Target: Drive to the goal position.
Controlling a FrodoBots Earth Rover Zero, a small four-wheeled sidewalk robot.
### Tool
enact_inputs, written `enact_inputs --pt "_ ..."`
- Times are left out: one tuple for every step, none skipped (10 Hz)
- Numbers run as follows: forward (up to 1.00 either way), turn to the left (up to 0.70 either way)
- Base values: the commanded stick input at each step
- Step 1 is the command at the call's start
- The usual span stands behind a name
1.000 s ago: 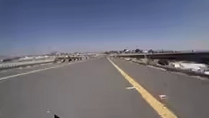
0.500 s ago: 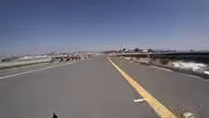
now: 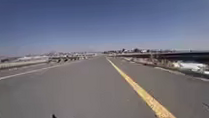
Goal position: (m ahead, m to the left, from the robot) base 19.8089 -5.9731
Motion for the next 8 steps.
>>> enact_inputs --pt "1.00 0.00" --pt "1.00 0.00" --pt "1.00 0.00" --pt "1.00 0.00" --pt "1.00 0.00" --pt "1.00 0.00" --pt "1.00 0.00" --pt "1.00 0.00"
